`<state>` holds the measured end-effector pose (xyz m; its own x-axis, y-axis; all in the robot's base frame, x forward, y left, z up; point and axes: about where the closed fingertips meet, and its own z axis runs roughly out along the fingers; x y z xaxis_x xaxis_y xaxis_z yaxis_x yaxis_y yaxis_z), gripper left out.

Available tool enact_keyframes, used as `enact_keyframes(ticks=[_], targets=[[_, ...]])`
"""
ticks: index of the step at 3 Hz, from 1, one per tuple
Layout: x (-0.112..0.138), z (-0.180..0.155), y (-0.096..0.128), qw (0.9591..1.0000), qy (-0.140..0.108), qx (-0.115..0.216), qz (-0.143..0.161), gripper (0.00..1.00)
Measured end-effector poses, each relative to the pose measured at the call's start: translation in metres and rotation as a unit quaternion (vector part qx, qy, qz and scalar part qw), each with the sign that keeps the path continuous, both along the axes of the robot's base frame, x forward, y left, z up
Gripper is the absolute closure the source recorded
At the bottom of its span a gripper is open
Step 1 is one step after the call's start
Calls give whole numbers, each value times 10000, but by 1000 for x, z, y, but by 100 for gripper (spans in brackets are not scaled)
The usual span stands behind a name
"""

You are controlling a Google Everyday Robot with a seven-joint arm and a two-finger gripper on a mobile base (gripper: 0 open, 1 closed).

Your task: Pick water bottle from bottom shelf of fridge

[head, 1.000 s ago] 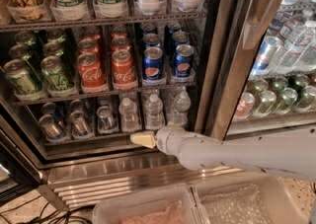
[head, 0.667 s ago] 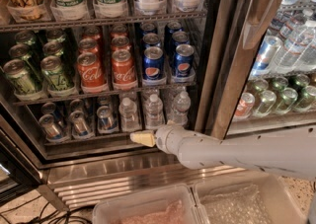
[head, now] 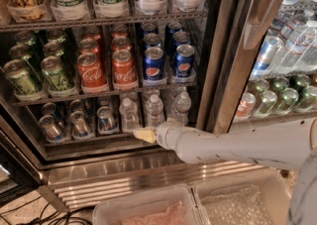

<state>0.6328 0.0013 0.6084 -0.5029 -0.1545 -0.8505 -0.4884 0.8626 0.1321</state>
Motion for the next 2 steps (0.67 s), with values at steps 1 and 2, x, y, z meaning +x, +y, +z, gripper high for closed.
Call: enact_keyframes(ticks=[1, 2], targets=[[11, 0, -6, 9999, -30, -84, -72, 15], [21, 0, -12, 9998, -75, -143, -144, 17]])
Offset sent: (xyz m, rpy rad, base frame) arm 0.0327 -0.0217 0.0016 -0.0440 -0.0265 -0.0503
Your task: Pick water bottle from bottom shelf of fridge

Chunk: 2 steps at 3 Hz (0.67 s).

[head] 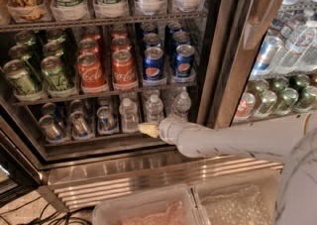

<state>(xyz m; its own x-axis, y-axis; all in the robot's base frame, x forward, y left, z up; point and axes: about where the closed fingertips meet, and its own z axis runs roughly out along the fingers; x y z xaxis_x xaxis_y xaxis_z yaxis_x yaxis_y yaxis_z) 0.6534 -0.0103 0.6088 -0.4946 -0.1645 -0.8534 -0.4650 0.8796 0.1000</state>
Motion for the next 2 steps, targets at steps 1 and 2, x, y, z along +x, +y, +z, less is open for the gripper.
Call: enact_keyframes(ticks=[1, 2], targets=[[9, 1, -2, 10000, -32, 8, -34, 17], [53, 5, -8, 9998, -128, -84, -119, 20]])
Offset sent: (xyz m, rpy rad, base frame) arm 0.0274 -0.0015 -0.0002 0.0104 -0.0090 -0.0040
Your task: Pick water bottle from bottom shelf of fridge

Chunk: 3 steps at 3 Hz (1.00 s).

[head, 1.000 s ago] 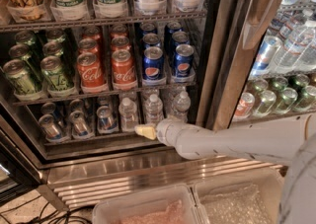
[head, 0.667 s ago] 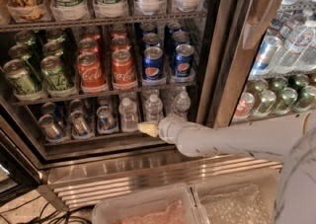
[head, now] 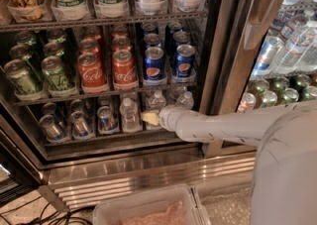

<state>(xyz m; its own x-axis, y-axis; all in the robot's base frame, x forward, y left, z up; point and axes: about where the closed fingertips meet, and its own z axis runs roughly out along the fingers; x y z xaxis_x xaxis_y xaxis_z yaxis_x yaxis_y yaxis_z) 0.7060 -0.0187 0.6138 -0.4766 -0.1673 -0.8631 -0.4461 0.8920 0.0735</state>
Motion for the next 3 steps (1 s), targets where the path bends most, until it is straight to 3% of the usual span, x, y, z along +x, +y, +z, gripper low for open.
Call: enact_keyframes(ticks=[1, 3], targets=[[0, 0, 1, 10000, 4, -8, 1, 22], [-1, 1, 2, 10000, -19, -40, 43, 64]])
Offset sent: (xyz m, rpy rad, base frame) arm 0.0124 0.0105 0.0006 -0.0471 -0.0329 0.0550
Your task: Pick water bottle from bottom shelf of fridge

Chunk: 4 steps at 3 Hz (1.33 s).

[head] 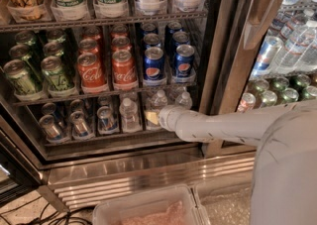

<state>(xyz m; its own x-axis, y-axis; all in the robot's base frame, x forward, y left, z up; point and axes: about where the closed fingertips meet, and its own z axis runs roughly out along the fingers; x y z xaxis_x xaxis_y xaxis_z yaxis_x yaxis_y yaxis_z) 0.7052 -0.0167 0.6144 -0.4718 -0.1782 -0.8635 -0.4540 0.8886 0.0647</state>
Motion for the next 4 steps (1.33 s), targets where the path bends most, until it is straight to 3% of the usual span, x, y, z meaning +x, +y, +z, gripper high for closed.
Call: enact_keyframes(ticks=[1, 2, 4], targets=[[0, 0, 0, 10000, 0, 0, 0, 87], [-1, 1, 2, 10000, -13, 18, 18, 100], [-12, 10, 7, 9999, -96, 102, 12, 100]])
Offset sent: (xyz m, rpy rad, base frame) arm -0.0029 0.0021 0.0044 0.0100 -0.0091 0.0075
